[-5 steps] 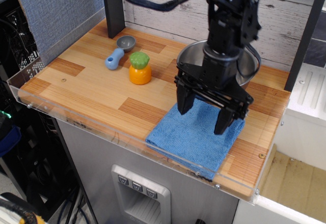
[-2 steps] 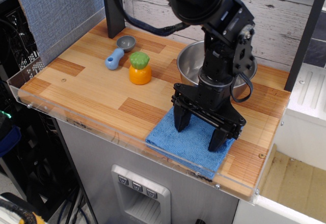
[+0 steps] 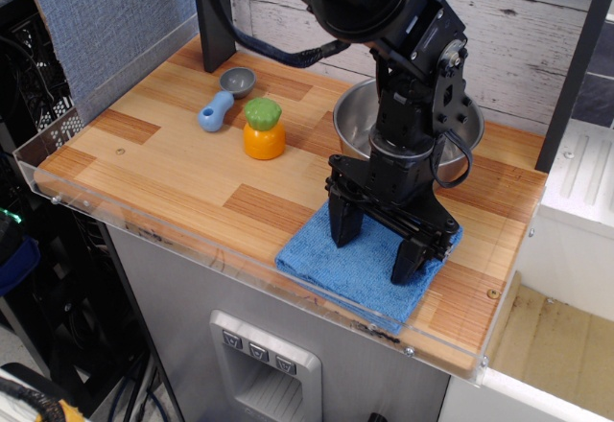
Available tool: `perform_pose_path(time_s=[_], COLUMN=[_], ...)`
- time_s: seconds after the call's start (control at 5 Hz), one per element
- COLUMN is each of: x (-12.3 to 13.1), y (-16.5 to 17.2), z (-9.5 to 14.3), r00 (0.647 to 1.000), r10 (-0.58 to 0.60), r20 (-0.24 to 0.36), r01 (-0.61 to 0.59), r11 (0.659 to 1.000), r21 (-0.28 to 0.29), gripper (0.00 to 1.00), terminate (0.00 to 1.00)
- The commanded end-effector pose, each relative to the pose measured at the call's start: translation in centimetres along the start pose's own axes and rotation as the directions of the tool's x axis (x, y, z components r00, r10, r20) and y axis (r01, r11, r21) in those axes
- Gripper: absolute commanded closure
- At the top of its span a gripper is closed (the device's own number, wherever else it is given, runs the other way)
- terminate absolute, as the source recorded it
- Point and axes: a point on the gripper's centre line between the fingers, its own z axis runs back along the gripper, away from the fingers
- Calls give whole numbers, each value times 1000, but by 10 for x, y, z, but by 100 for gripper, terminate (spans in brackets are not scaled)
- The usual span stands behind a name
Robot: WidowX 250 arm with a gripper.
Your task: Move the blue cloth from right side to left side
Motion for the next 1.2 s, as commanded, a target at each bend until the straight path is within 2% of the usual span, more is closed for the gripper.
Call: perform_pose_path(time_s=[0.0,0.4,0.6,1.0], x=[-23,-56,-68,-68], y=[15,40,65,120], z=[-10,-8,2,0], r00=[1000,994,986,978], r10=[-7,99,164,207], r20=[-21,-38,-9,6], r01=[7,-100,-164,-206], r11=[1000,995,986,976], r21=[9,-20,-38,-73], gripper=[0,0,0,0], terminate=[0,0,0,0])
